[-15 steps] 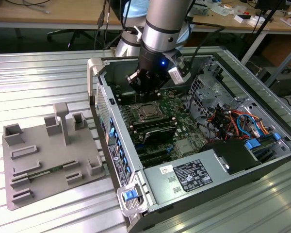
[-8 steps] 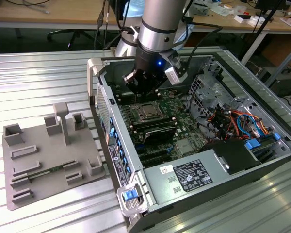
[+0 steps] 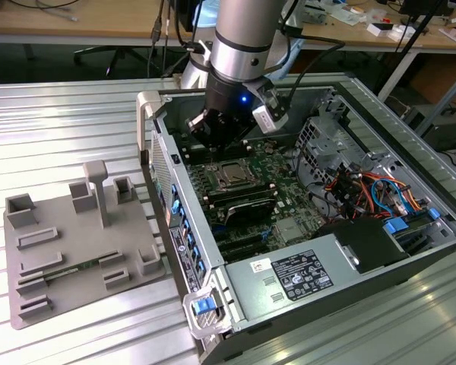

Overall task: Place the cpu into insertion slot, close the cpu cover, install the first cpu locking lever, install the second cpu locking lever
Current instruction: 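Install the first cpu locking lever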

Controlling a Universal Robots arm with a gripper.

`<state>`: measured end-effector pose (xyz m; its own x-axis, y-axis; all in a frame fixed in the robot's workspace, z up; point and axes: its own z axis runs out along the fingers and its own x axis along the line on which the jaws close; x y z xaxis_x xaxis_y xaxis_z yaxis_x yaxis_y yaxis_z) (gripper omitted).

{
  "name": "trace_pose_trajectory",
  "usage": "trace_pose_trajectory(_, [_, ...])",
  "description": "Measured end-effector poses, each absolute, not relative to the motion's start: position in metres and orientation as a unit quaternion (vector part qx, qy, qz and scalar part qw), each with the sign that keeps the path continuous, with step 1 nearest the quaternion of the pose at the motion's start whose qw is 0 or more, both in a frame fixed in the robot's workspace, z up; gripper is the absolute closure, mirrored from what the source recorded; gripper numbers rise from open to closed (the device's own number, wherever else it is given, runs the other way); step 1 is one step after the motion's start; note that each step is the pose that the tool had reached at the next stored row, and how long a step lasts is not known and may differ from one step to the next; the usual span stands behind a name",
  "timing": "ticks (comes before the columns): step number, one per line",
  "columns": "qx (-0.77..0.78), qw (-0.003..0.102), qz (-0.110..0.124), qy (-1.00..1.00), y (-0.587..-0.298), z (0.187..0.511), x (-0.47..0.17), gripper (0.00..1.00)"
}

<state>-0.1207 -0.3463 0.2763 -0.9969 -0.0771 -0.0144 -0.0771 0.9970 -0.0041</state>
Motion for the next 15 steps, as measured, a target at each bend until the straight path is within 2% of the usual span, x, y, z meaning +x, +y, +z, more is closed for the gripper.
trace_pose_trajectory(15, [-0.039, 0.007, -0.002, 0.999, -0.330, 0.276, -0.126, 0.89])
